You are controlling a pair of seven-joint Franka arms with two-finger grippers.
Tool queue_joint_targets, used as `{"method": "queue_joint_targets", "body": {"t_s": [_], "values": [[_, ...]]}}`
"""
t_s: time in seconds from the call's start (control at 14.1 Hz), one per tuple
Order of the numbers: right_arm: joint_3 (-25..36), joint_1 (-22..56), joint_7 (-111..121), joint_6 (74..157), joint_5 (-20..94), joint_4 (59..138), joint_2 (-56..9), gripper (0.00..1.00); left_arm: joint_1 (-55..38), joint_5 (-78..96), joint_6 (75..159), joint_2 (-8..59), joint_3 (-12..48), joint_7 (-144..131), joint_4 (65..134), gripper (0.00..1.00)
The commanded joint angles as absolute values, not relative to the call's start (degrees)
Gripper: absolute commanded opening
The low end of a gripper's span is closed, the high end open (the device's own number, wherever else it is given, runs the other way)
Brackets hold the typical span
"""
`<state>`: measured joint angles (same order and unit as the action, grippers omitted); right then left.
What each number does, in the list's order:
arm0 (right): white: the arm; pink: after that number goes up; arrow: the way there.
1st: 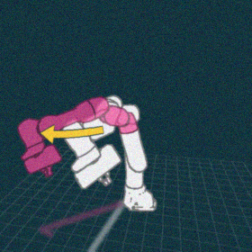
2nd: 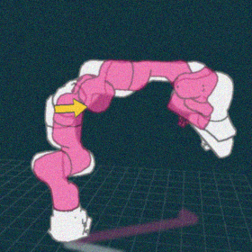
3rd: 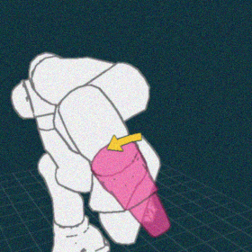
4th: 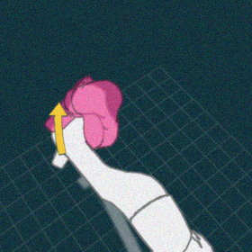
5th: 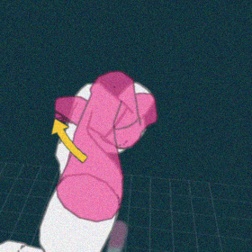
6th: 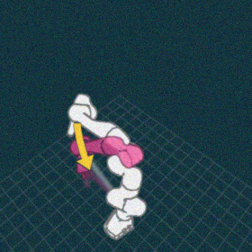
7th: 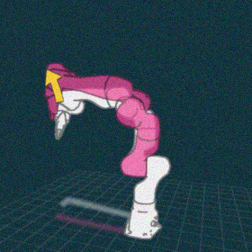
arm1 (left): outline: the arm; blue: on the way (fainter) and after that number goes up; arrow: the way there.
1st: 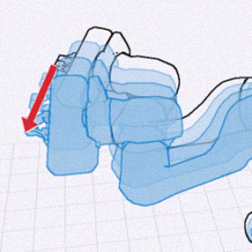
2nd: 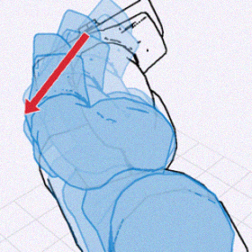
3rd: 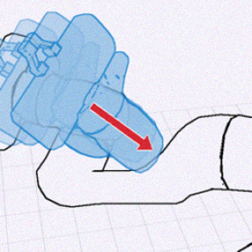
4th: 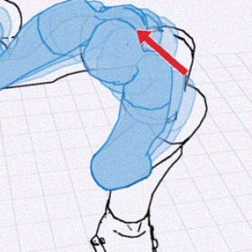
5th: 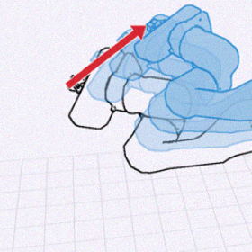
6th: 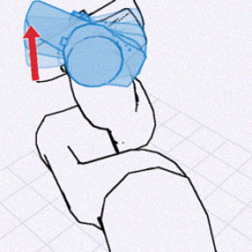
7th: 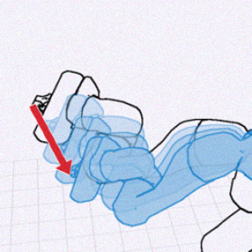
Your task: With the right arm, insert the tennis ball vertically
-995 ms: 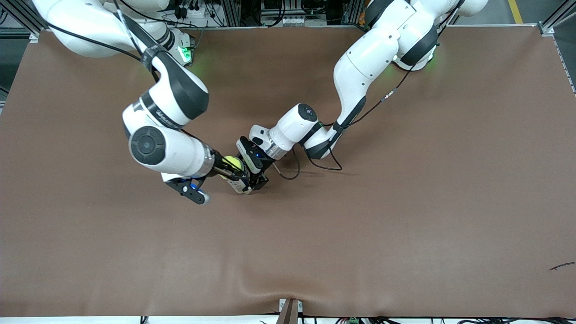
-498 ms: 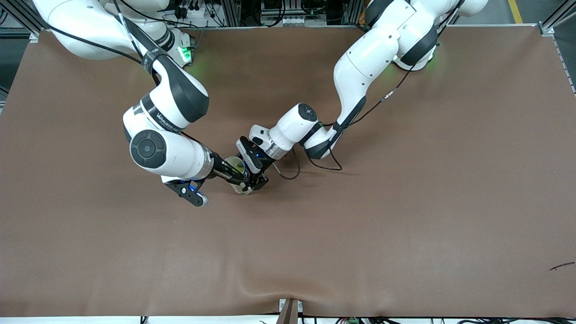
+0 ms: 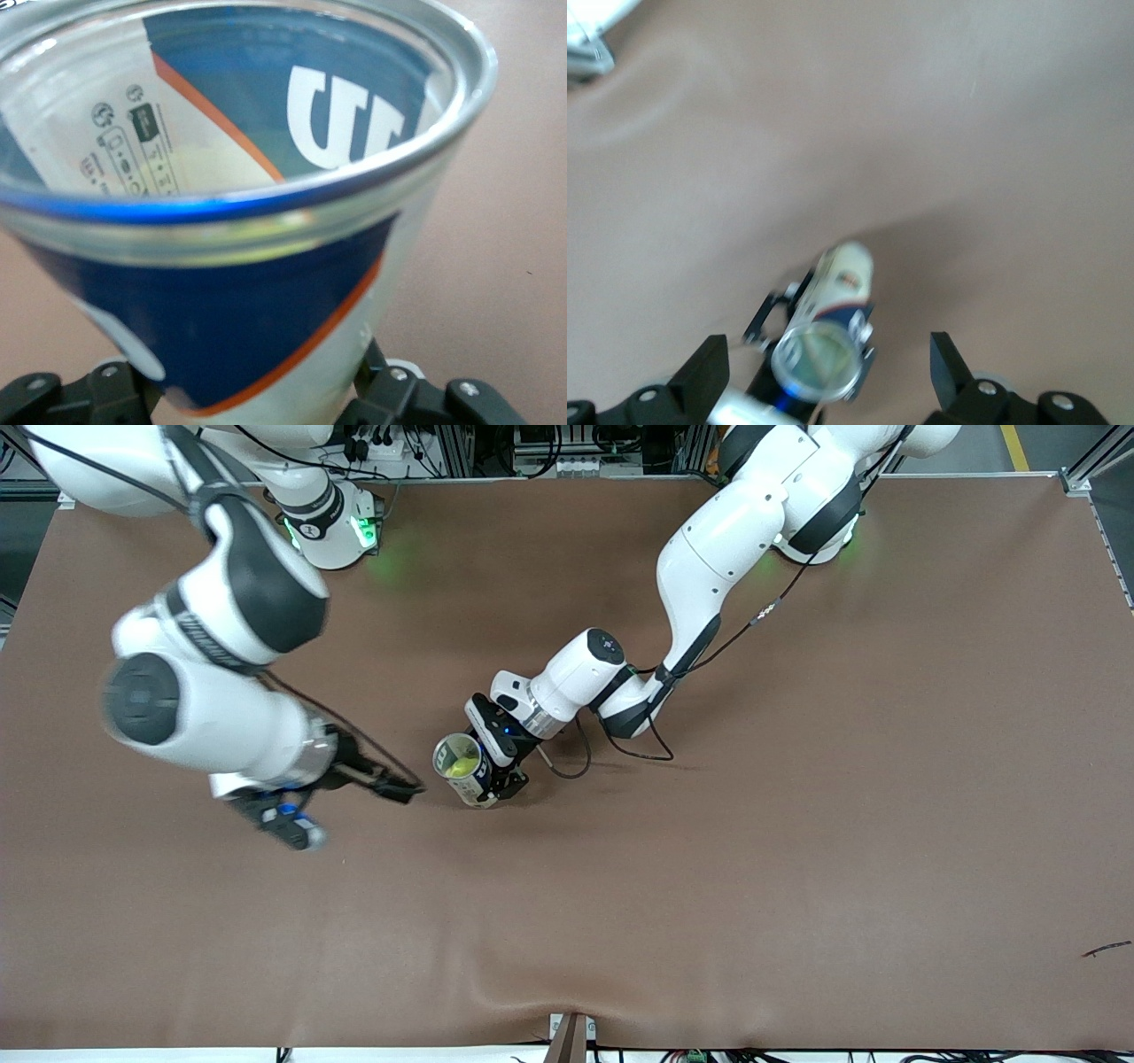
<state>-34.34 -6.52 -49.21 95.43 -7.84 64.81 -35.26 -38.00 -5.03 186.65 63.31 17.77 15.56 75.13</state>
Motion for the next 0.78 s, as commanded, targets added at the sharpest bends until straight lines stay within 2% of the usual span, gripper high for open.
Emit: {"method": "queue_joint_targets", "body": {"t_s": [0.0,0.21,0.43,0.71], "values": [[-27.1,-7.2,-33.7,94.7,-7.9,62.1,-35.4,1.00,-38.1,-5.8,187.4,63.3,17.7,15.5,74.8,0.85],[-20.0,-7.6,-18.9,94.6,-7.8,61.9,-33.8,1.00,-38.1,-5.8,187.4,63.2,17.7,15.5,74.8,0.85],[-11.0,-5.7,-5.1,93.3,-7.0,61.9,-29.4,1.00,-38.1,-5.9,187.5,63.1,17.7,15.5,74.9,0.90],[-4.5,-2.5,-4.7,80.9,-6.2,62.7,-20.9,1.00,-38.1,-6.1,187.8,63.0,17.7,15.6,75.5,0.91]]}}
